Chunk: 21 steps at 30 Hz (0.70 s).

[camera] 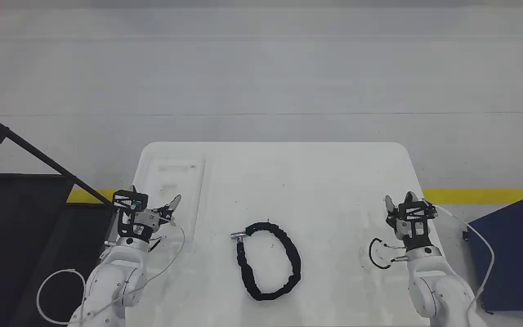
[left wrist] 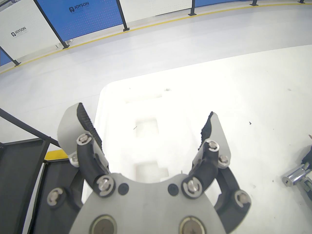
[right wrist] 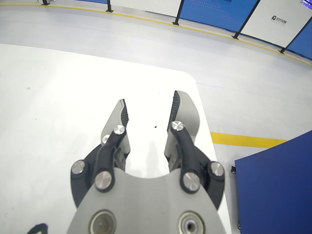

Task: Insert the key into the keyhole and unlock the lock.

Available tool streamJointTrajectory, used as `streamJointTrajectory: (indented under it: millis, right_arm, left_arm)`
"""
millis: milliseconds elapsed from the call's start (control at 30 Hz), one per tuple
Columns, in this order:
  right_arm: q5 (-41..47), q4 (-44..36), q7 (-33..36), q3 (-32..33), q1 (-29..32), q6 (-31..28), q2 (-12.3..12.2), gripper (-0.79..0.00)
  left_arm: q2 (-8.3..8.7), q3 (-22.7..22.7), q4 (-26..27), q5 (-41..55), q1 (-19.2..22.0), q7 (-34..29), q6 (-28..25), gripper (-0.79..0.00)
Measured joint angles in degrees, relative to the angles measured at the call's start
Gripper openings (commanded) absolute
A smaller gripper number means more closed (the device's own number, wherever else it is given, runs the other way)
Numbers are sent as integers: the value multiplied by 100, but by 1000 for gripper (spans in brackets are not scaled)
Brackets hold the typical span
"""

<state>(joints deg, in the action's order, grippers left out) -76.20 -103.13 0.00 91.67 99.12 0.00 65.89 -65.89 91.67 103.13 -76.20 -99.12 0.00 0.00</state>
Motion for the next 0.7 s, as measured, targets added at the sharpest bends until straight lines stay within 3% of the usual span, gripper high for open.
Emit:
streamJointTrajectory:
  millis: [167, 333, 467, 700]
  right_arm:
    - [0, 0, 0, 0, 0, 0, 0, 0]
    - [0, 0, 0, 0, 0, 0, 0, 0]
    - [0, 0, 0, 0, 0, 0, 0, 0]
    - [0, 0, 0, 0, 0, 0, 0, 0]
  left_arm:
    - [8, 51, 152, -53, 2, -92, -113, 0]
    - [70, 417, 853, -896, -242, -287, -223, 0]
    - [88, 649, 1439, -1390, -383, -862, -148, 0]
    - [119, 951, 2267, -1974, -809, -1169, -667, 0]
